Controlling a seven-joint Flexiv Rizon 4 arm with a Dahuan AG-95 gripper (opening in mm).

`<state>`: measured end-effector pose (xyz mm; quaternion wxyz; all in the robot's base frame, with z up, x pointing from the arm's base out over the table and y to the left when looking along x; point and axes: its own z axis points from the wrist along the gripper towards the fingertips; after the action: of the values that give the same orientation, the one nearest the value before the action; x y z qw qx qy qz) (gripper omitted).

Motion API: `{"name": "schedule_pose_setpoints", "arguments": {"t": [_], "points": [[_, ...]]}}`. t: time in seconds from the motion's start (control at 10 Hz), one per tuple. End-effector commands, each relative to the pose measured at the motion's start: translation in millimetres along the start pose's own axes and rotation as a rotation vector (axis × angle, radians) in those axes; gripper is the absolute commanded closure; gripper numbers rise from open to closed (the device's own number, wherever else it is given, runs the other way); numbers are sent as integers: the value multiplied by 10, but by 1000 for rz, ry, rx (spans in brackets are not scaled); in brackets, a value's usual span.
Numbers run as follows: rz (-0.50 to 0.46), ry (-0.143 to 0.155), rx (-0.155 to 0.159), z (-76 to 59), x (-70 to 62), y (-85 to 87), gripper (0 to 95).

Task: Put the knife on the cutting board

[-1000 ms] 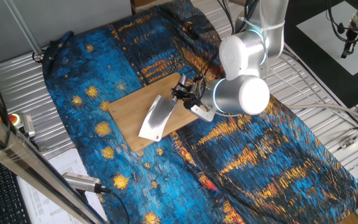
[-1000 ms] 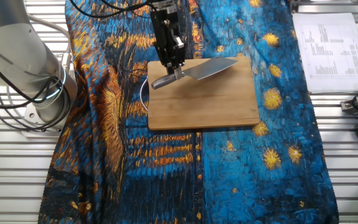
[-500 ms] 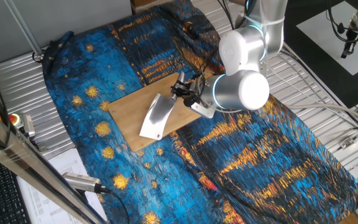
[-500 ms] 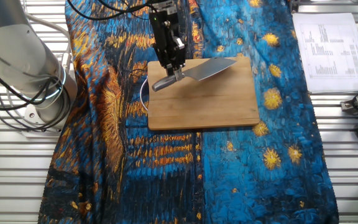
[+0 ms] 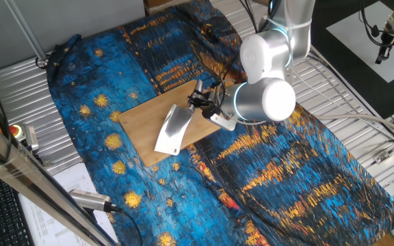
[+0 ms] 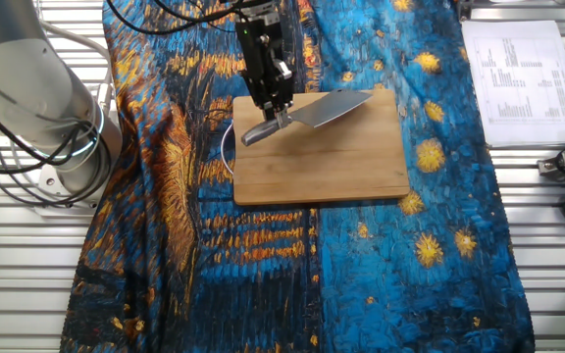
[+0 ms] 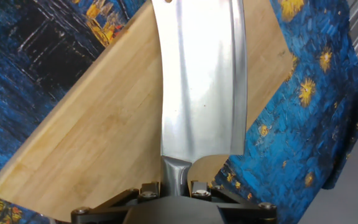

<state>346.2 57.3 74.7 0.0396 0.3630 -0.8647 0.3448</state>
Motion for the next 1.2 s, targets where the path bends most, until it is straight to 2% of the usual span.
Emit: {"name": "schedule_pose_setpoints", "arguments": {"t": [0.1,0.2,0.3,0.4,0.5,0.6,0.7,0.8,0.9,1.1,1.2], "points": [[-40,-38,-39,-8,23,-18,570],[-47,-41,-40,-8,23,-19,570],[-48,-45,-43,-8,25,-21,380],[-42,-54,-52,-10,27,-25,380],[-42,-65,-67,-22,35,-37,570],[-28,-70,-84,-24,38,-43,570],[-2,-104,-125,-34,43,-51,570],[25,-126,-152,-61,55,-72,760],[53,-163,-199,-133,86,-127,950],[71,-162,-232,-223,121,-190,950],[96,-167,-267,-254,132,-210,950]]}}
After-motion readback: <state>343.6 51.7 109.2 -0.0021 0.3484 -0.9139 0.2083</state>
